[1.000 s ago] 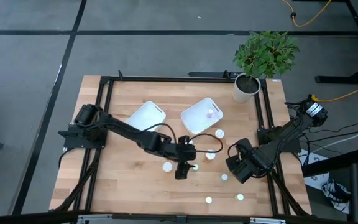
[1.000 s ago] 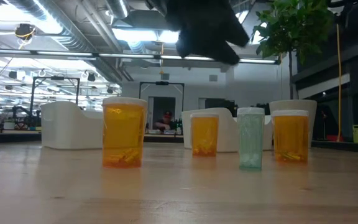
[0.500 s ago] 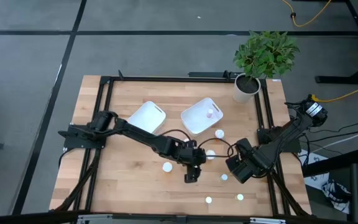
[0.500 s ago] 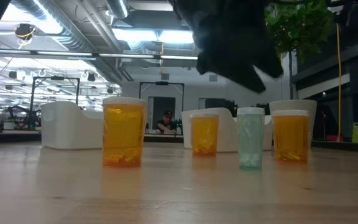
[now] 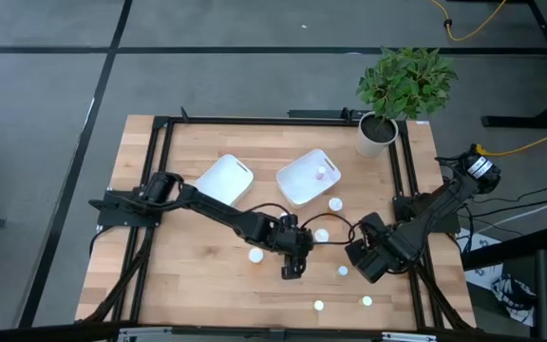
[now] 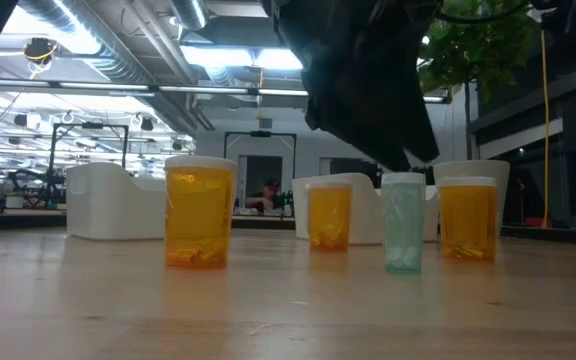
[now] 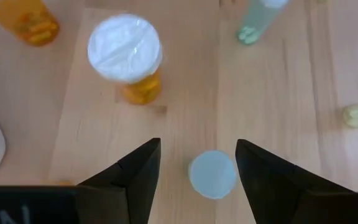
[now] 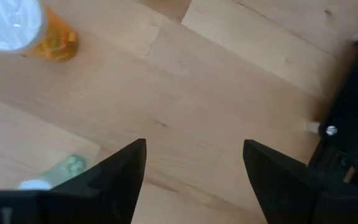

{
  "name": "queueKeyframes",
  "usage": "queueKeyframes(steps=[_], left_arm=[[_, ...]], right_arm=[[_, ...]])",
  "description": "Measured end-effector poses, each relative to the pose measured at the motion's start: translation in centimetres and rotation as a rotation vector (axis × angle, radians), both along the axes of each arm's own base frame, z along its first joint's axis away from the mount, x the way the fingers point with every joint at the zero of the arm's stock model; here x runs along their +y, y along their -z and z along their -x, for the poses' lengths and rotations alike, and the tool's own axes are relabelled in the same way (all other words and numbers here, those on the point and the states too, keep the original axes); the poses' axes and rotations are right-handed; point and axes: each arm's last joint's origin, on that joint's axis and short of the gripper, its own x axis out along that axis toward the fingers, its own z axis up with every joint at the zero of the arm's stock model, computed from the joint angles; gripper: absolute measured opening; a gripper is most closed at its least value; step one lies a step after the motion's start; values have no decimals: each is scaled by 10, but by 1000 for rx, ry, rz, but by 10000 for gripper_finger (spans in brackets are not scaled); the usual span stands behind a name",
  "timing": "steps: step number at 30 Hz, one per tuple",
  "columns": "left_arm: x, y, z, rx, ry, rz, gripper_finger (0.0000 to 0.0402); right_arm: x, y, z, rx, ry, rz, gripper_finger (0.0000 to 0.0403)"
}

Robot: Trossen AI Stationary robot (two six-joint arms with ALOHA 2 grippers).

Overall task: Pick and place medicine bottles into bin by pill shape (circle, oval)
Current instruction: Put the orange capsule bottle into the left white bin

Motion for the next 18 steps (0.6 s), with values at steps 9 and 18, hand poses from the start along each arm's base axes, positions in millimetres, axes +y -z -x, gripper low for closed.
queueKeyframes(steps=[9,18], left_arm=[[-7,2,-1,-15,9,7,204],[-7,7,-1,-2,-1,-11,204]], right_arm=[[2,0,0,-12,-6,-9,270],[3,0,-1,-19,-6,-15,270]])
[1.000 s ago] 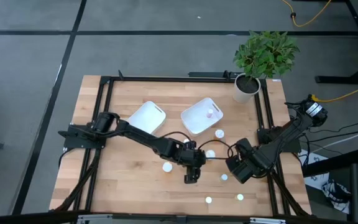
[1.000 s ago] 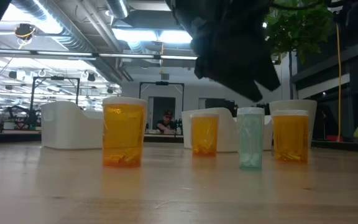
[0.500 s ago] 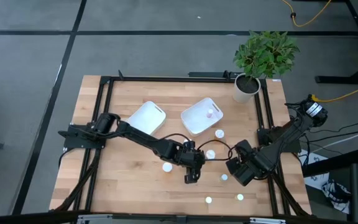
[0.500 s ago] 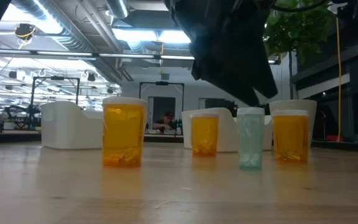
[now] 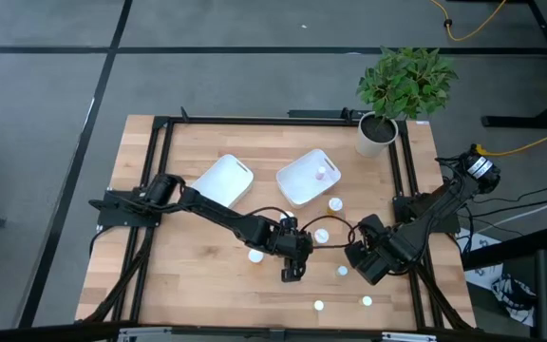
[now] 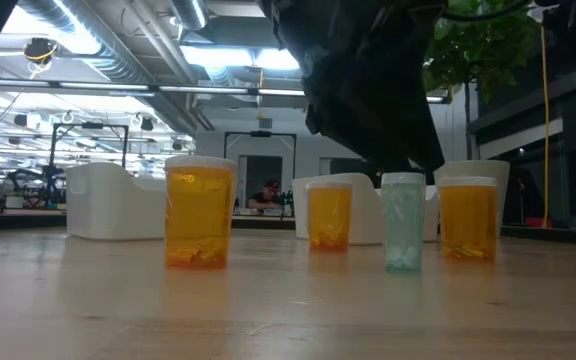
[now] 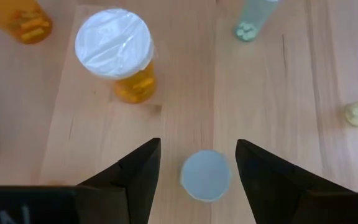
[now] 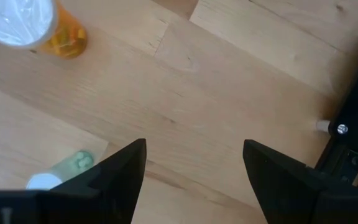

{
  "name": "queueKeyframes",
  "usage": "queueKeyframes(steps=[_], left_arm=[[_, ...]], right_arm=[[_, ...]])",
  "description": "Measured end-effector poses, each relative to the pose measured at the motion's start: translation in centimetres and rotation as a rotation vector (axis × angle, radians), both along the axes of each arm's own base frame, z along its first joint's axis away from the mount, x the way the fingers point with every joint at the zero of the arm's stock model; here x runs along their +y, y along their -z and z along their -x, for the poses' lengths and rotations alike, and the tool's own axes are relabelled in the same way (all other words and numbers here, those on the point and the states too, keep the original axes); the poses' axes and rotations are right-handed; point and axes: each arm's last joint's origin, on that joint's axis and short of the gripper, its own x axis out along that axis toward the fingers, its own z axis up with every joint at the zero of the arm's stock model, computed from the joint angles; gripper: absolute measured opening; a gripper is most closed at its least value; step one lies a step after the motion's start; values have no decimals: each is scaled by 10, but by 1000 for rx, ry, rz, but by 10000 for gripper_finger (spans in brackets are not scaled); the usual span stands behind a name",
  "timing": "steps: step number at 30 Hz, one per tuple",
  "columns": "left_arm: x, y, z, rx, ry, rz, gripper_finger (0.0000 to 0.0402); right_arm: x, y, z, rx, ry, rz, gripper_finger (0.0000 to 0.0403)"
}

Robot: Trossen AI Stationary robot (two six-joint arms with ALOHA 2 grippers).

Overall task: Pick and place medicine bottles into bin by pill shape (circle, oval)
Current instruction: Put the orange capsule bottle into the left white bin

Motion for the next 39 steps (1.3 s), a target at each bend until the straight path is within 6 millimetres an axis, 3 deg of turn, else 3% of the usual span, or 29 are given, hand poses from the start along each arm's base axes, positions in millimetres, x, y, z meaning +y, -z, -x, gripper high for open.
queueKeyframes(steps=[13,39], left_arm=[[-10,0,4,5,13,-16,204],[-9,7,4,22,-19,-44,204]], right_arm=[[0,0,0,0,0,0,270],[1,0,-1,-8,0,-7,270]])
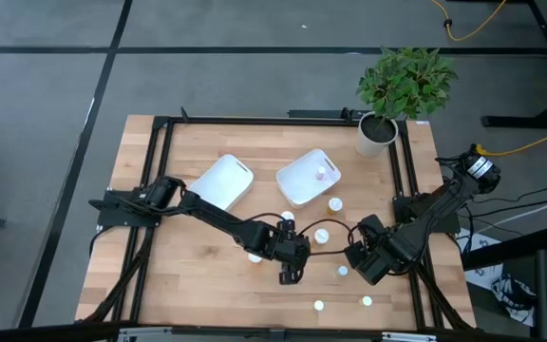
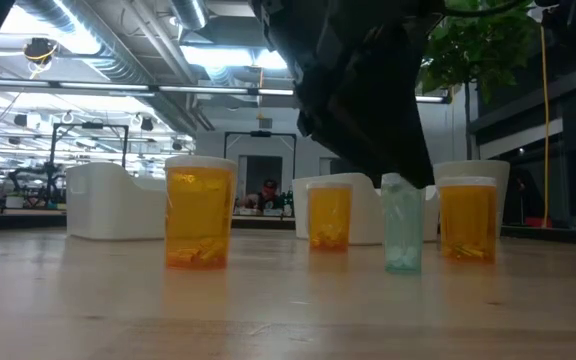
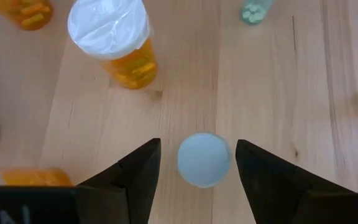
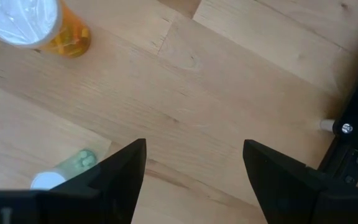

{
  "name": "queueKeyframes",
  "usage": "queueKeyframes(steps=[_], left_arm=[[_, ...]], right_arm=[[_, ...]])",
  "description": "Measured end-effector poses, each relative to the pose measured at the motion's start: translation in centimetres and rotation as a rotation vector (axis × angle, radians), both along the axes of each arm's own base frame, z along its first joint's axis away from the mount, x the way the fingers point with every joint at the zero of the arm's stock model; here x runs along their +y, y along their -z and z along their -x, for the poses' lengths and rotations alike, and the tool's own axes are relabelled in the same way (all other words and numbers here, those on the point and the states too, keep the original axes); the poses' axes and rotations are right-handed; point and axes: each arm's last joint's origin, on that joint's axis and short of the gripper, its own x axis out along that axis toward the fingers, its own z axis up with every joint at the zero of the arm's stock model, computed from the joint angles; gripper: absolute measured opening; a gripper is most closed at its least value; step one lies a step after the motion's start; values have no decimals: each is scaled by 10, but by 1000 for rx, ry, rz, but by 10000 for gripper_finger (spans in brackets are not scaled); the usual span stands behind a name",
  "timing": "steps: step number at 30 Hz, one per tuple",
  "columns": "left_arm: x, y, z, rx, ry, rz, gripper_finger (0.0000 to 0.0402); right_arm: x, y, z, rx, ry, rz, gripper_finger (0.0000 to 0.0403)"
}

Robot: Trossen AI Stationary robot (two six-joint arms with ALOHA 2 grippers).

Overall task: Pick and place medicine bottles into bin by pill shape (circle, oval)
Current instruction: Put the orange capsule bottle into the left white bin

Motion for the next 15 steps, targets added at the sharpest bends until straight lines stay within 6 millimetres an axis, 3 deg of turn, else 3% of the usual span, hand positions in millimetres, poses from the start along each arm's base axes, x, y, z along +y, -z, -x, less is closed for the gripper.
queueKeyframes(steps=[10,15], left_arm=[[7,-9,-1,-33,-3,-39,204],[8,-51,11,-109,4,-38,204]], right_arm=[[1,0,-1,-6,0,-6,270],[3,0,1,-19,-16,5,270]])
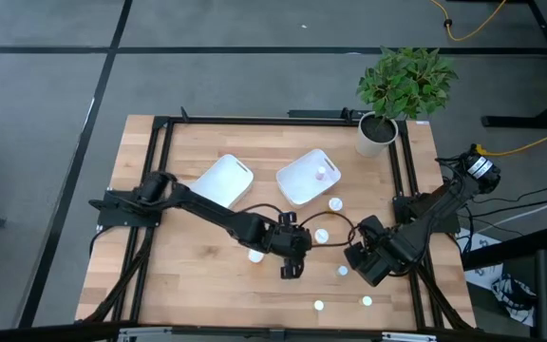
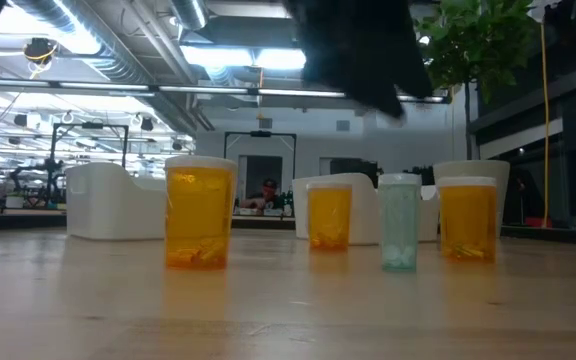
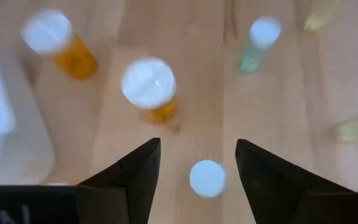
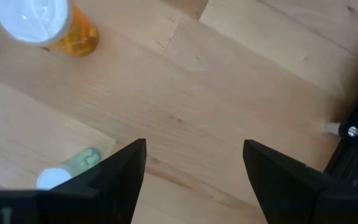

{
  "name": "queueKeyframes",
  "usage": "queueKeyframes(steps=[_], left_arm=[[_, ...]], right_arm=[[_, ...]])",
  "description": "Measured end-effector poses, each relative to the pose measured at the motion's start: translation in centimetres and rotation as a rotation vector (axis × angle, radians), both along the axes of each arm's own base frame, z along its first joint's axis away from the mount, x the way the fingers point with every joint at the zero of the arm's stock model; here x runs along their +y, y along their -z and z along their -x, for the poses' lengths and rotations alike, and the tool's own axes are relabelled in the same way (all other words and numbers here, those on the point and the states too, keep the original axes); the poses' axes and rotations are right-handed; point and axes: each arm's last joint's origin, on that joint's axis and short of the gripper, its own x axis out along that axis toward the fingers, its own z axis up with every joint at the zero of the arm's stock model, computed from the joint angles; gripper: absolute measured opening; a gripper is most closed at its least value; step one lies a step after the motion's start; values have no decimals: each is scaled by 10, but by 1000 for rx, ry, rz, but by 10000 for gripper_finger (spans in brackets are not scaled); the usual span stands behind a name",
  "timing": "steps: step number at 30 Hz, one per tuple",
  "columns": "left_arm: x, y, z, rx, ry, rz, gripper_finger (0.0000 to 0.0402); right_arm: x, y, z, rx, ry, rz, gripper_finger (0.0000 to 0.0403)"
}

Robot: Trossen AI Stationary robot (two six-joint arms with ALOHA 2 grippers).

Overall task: Pick and place medicine bottles into bin by pill shape (circle, oval)
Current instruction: Put the orange capsule bottle into the left white bin

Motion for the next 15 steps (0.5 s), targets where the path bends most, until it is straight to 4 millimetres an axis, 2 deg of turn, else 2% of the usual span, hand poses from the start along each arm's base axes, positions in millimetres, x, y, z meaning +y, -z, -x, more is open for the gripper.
queueKeyframes(steps=[3,6,10,15], left_arm=[[-2,-24,16,0,0,-20,204],[-4,-38,38,88,0,-35,204],[-8,-41,67,264,-34,-63,204],[-22,-38,91,398,-40,-106,204]], right_arm=[[2,0,1,-3,-10,-2,270],[4,0,2,-15,-18,-4,270],[5,0,1,-28,-19,-16,270],[7,0,-1,-51,-18,-34,270]])
